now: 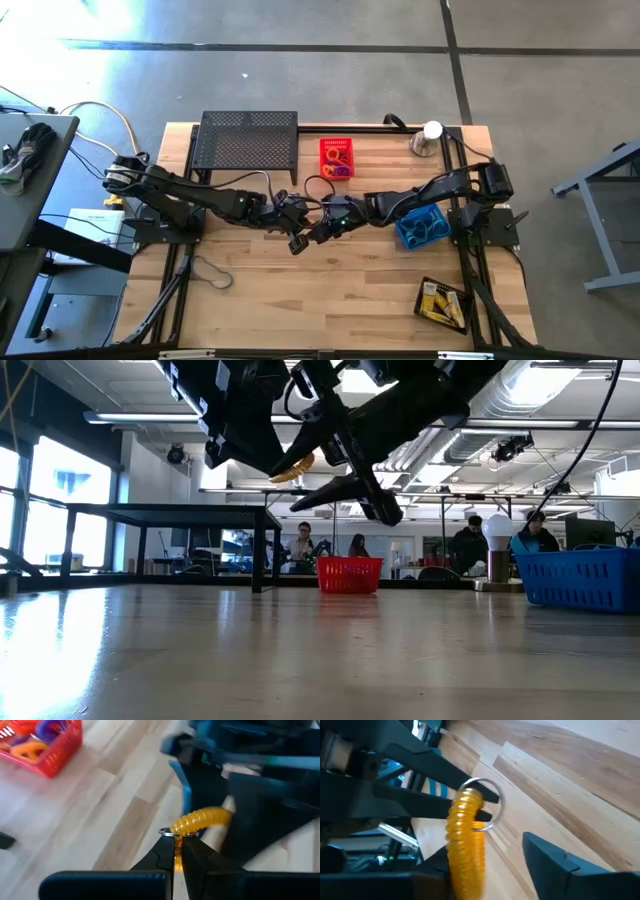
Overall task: Pick & Place Office Desk Supplies
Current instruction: Put the yellow spring keychain into the red bin
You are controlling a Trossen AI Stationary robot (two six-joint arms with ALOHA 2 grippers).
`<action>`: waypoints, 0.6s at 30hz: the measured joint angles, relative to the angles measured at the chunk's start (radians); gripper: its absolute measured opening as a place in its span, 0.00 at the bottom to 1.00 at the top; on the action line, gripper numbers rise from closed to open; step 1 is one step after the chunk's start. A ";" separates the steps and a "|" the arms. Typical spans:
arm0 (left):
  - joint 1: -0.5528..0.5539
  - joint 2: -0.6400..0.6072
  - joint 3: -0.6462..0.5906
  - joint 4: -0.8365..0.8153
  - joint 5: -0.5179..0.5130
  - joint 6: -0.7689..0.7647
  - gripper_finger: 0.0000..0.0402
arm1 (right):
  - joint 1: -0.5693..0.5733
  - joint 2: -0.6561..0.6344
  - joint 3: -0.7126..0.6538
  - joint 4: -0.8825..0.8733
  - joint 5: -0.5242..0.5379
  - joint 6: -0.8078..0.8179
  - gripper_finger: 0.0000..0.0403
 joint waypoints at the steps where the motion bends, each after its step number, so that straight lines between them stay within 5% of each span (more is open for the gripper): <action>1: 0.000 0.000 0.000 -0.001 0.006 -0.001 0.02 | 0.000 0.000 -0.001 -0.006 0.000 -0.012 0.42; 11: -0.009 0.006 0.000 -0.002 0.034 -0.050 0.02 | 0.006 0.000 -0.001 -0.011 0.009 -0.157 0.05; 18: -0.015 0.006 0.000 -0.002 0.064 -0.054 0.06 | 0.041 0.000 -0.001 -0.030 0.020 -0.206 0.05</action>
